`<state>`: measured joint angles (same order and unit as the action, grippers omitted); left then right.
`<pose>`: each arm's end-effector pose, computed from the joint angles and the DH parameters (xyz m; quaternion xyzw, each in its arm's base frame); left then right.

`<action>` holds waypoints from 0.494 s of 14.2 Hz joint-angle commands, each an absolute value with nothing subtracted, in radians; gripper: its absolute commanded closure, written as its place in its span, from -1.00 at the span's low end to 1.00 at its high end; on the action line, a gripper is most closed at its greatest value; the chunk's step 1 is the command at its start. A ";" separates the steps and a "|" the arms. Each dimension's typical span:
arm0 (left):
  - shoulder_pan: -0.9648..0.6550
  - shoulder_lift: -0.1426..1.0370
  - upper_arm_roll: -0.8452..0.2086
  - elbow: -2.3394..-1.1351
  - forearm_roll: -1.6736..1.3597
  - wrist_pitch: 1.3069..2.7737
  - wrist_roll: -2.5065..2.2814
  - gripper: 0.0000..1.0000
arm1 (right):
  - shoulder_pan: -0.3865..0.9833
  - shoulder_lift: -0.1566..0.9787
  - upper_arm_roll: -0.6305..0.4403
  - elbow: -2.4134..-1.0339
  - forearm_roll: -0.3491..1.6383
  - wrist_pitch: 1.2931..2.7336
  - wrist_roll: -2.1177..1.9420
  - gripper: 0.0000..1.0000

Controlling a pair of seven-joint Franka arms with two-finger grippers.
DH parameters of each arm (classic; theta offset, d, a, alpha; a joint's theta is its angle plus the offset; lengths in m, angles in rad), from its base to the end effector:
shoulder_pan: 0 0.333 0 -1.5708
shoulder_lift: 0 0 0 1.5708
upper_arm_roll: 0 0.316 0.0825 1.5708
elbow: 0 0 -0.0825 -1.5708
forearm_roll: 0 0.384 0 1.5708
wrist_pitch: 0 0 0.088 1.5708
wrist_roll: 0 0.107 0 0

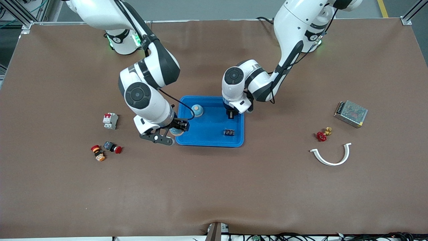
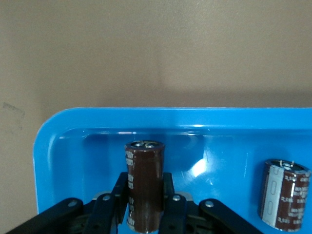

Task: Place electrolytic capacitor and blue bell in tray
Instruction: 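Lower the capacitor and bell into the tray and open both grippers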

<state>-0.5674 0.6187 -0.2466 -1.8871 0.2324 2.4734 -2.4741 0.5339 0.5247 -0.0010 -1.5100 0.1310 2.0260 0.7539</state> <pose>0.4382 -0.4553 0.1835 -0.7248 -0.6889 -0.0005 0.0024 0.5968 0.3608 0.3598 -0.9886 0.1388 0.0385 0.0441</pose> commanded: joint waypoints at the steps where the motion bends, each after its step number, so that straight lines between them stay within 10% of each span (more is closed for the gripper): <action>1: -0.566 0.623 -0.245 -1.893 0.256 2.497 -2.480 1.00 | 0.572 0.531 -0.012 -1.561 0.109 2.107 0.807 0.22; 7: -0.566 0.629 -0.245 -1.893 0.256 2.503 -2.479 1.00 | 0.629 0.561 -0.012 -1.643 0.107 2.218 0.833 0.22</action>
<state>-0.5671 0.6286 -0.2463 -1.8875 0.2335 2.4815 -2.4741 0.6092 0.5646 -0.0019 -1.6317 0.1300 2.2091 0.7972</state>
